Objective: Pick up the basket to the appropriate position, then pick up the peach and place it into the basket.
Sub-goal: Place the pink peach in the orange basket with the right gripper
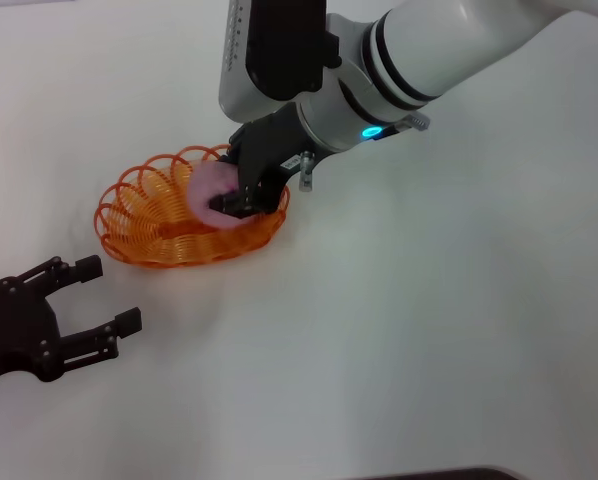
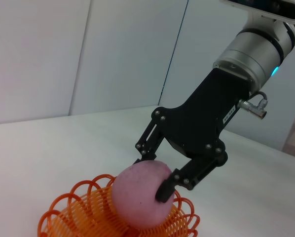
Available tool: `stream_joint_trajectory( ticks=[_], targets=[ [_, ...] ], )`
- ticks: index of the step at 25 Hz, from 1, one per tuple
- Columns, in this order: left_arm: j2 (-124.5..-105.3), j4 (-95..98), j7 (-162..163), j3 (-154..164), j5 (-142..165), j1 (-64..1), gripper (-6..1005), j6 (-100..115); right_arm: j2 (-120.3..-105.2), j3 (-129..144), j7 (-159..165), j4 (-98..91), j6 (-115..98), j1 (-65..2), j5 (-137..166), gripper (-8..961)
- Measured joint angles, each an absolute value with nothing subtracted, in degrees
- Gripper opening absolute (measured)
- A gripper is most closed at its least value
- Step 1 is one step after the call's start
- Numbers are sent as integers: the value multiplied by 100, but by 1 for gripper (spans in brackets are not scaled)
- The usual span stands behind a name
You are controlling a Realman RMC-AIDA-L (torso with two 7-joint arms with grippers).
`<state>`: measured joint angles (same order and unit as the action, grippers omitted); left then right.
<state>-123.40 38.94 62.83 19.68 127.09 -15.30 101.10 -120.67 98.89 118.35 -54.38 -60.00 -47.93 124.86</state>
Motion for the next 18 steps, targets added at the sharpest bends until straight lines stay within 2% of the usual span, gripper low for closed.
stream_joint_trajectory(
  ticks=[4, 15, 18],
  targets=[
    [-12339, 3894, 6284, 1960, 12709, -1529, 873, 10120, -12054, 9889, 11791, -5435, -6011, -4789, 12374, 455],
    [-12340, 3893, 6283, 1895, 12706, -1530, 872, 10129, -12050, 9887, 11783, -5431, -6018, -4772, 12365, 892],
    [-12340, 3894, 6284, 1896, 12703, -1535, 872, 10136, -12052, 9887, 11783, -5431, -6023, -4765, 12366, 907]
  ],
)
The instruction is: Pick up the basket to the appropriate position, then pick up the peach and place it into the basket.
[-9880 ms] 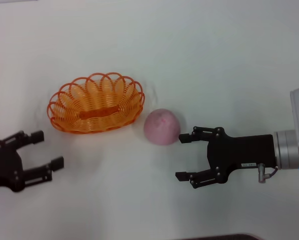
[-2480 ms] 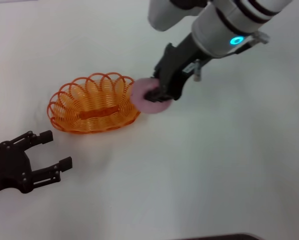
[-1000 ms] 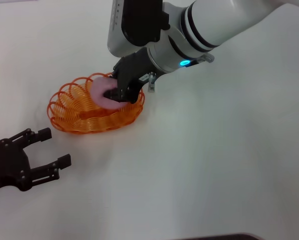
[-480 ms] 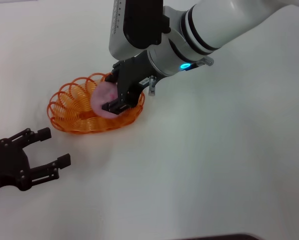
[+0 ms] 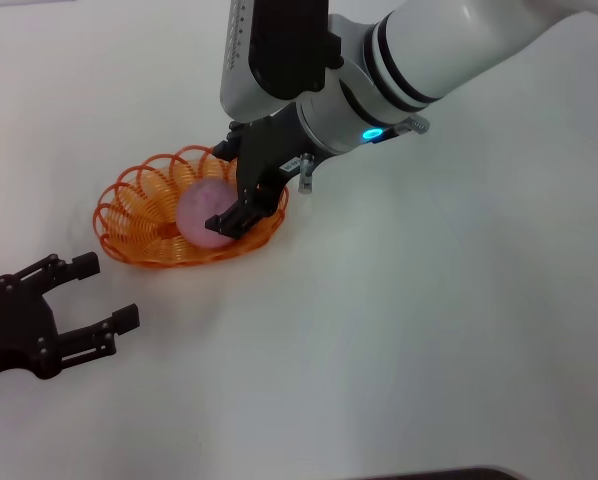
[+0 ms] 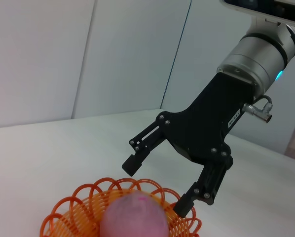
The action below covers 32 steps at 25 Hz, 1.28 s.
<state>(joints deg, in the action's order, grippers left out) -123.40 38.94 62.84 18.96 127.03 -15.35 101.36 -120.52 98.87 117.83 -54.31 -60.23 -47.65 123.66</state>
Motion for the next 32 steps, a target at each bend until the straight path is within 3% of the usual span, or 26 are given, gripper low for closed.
stream_joint_trajectory(
  ticks=[10, 24, 32],
  targets=[
    [-12340, 3894, 6284, 1899, 12699, -1538, 873, 10136, -12020, 9832, 11701, -5718, -6047, -4529, 12153, 927],
    [-12331, 3876, 6284, 1850, 12700, -1604, 873, 10134, -11971, 8474, 10302, -7007, -6776, -2498, 10977, 921],
    [-12304, 3891, 6284, 1662, 12700, -1598, 872, 10310, -11975, 7384, 9535, -6880, -7570, -1803, 10407, 919]
  ],
)
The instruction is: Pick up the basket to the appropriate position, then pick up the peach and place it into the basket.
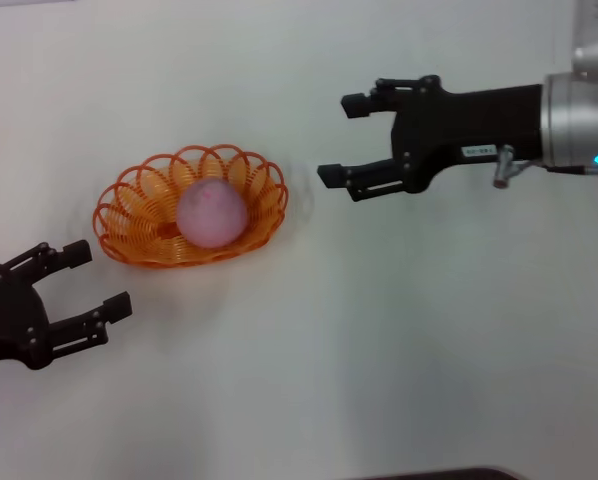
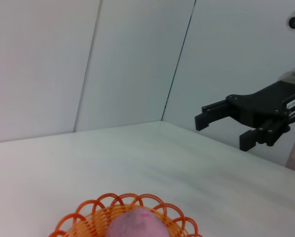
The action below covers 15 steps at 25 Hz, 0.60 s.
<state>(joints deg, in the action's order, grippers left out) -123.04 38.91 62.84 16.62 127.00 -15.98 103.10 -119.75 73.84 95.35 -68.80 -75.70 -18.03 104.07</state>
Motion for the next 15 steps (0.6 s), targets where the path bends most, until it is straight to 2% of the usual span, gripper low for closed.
stream_joint_trajectory(
  ticks=[8, 15],
  targets=[
    [-12295, 3845, 6262, 1660, 12592, -1616, 872, 10248, -11992, 7056, 8789, -6383, -8115, -1624, 10254, 918],
    [-12312, 3832, 6257, 1662, 12492, -1614, 872, 10198, -11992, 6522, 6910, -5149, -8758, -1145, 9372, 918]
  ],
)
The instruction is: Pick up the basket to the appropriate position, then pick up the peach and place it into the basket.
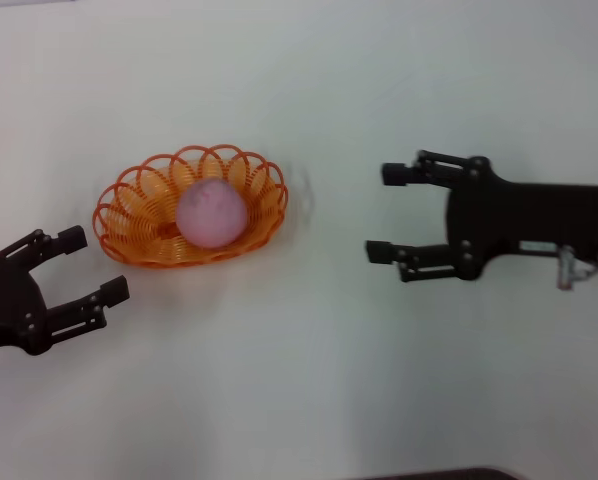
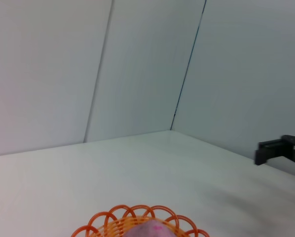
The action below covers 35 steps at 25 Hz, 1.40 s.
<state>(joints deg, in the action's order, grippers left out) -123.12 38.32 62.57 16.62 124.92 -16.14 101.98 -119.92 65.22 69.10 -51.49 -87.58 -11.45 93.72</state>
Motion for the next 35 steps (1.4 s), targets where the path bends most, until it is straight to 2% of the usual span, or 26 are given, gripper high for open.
stream_joint_trajectory(
  ticks=[13, 35],
  targets=[
    [-12313, 3831, 6254, 1711, 12621, -1440, 872, 10016, -11954, 5034, 4740, -3165, -9022, -1003, 9788, 916],
    [-12334, 3770, 6253, 1733, 12771, -1459, 872, 9858, -11966, 5046, 4683, -2697, -8418, -1497, 9888, 916]
  ],
)
